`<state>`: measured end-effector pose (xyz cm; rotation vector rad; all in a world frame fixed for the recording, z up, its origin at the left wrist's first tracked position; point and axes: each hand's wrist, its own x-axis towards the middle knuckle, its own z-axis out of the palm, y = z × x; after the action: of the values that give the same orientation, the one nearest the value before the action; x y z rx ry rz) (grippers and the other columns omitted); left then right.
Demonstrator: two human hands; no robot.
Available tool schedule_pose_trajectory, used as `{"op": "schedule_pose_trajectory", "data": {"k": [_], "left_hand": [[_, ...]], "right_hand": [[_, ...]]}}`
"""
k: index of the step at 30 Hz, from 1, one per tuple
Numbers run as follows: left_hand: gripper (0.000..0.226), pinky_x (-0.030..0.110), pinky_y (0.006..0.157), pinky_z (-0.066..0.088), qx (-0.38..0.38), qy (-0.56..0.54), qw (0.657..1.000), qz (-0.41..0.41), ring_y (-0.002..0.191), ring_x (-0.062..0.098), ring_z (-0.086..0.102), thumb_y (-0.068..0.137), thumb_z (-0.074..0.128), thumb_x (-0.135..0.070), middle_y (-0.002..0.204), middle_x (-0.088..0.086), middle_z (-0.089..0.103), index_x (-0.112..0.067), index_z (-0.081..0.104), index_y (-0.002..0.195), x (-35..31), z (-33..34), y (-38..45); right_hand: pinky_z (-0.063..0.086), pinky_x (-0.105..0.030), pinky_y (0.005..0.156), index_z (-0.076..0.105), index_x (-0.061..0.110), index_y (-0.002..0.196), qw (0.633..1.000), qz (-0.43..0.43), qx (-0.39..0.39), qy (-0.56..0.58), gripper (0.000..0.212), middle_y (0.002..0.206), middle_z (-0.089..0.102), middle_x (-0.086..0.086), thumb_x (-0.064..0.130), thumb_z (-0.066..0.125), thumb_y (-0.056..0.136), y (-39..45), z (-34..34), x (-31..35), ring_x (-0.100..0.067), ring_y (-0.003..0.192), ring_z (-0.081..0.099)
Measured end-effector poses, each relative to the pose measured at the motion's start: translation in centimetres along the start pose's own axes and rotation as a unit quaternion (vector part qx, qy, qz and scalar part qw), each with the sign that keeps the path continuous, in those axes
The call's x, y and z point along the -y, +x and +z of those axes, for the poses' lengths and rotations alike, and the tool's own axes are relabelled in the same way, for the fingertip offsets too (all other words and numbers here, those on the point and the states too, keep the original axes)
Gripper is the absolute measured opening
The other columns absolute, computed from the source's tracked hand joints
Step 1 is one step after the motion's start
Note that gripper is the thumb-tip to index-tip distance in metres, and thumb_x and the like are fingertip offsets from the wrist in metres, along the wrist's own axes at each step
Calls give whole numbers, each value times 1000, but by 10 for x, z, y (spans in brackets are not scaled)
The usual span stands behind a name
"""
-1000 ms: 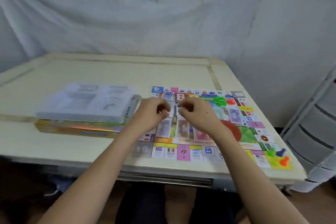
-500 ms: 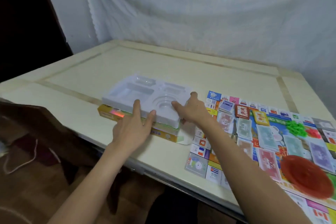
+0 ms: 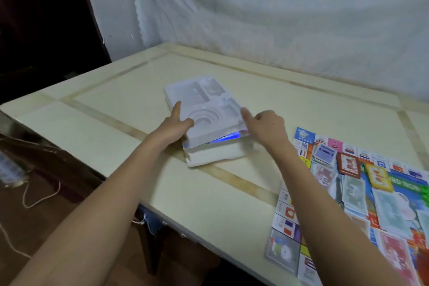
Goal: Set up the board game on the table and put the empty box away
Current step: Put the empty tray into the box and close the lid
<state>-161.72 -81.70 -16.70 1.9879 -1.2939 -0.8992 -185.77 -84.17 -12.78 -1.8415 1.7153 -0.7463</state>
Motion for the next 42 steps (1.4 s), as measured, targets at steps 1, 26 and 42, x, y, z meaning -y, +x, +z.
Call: {"op": "schedule_pose_trajectory", "data": {"k": [1, 26, 42], "left_hand": [[81, 33, 98, 31, 12, 4, 1000, 5, 141, 27, 35, 94, 50, -41, 161, 2, 25, -40, -4, 154, -1, -2, 7], [49, 29, 101, 41, 20, -170, 977, 127, 110, 3, 60, 86, 62, -37, 113, -9, 66, -57, 48, 128, 36, -34, -108], [30, 37, 81, 52, -234, -34, 961, 142, 90, 23, 65, 95, 54, -42, 95, 3, 66, -24, 58, 119, 41, -27, -64]], "right_hand": [[38, -28, 66, 60, 4, 72, 999, -3, -40, -1, 54, 60, 59, -2, 53, 49, 94, 10, -2, -2, -28, 74, 58], [58, -39, 80, 68, 19, 110, 881, -23, 260, 394, 28, 104, 70, -11, 36, 53, 95, 3, -4, 5, -31, 89, 67], [59, -42, 64, 41, 22, 138, 866, 109, 131, 469, 56, 117, 64, -11, 2, 57, 87, -3, -29, -20, -29, 80, 68]]}}
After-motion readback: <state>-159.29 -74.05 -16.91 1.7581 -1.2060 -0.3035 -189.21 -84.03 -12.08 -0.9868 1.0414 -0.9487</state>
